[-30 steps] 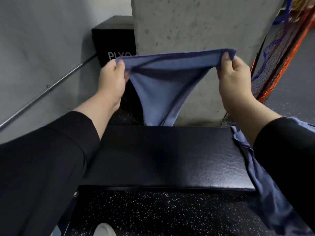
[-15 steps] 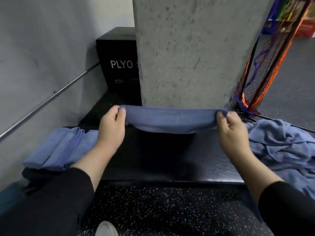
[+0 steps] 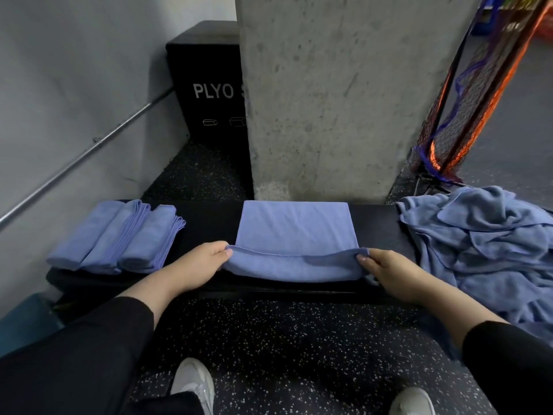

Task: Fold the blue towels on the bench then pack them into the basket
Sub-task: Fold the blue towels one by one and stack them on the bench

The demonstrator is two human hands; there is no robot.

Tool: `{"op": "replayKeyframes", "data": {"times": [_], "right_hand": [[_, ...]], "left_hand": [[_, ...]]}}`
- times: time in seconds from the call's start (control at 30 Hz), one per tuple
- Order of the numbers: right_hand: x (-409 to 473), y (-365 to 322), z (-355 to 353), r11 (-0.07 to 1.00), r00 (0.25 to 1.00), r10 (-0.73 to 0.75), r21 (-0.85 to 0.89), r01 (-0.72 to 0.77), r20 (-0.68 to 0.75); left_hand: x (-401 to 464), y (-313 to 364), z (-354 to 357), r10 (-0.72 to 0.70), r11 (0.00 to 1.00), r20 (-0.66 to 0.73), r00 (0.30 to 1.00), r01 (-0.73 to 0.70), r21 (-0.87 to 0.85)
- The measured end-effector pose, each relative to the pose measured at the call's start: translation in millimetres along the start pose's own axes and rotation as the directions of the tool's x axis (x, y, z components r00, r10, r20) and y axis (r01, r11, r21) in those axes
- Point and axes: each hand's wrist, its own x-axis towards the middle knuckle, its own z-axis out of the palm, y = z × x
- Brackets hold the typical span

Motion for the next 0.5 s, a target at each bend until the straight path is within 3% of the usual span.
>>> {"op": "replayKeyframes", "data": {"times": [0.1,0.17,0.27,0.37,0.43,0.5], "right_hand": [[-3,-2,-5,1.0,1.0,0.002,-0.016,-0.003,-0.02],[-7,0,-9,0.997,1.0,0.025,-0.069,-0.023,0.018],[-15,4,-16,0.994,0.977,0.11,-0.029,-0.106,0.185],[-28,-1,-21,0.991,0.957,0.117,0.03,-0.129,0.265],[-26,-2,-18,0.98,0.97,0.079,0.161,-0.118,0.228],[-16,-3,-14,0.933,0.994,0.041,0.351,-0.075,0.102]], "left_hand": [[-2,9,1,-0.03,0.999,0.037,0.999,0.03,0.023],[-10,14,2,-0.088,0.996,0.145,0.986,0.092,-0.023],[-28,20,1,-0.173,0.95,0.397,0.901,0.26,-0.175],[-42,31,-3,-0.164,0.898,0.514,0.842,0.343,-0.275],[-42,38,-6,-0.119,0.86,0.484,0.867,0.334,-0.387],[-33,40,-7,-0.089,0.822,0.33,0.94,0.256,-0.508]]}}
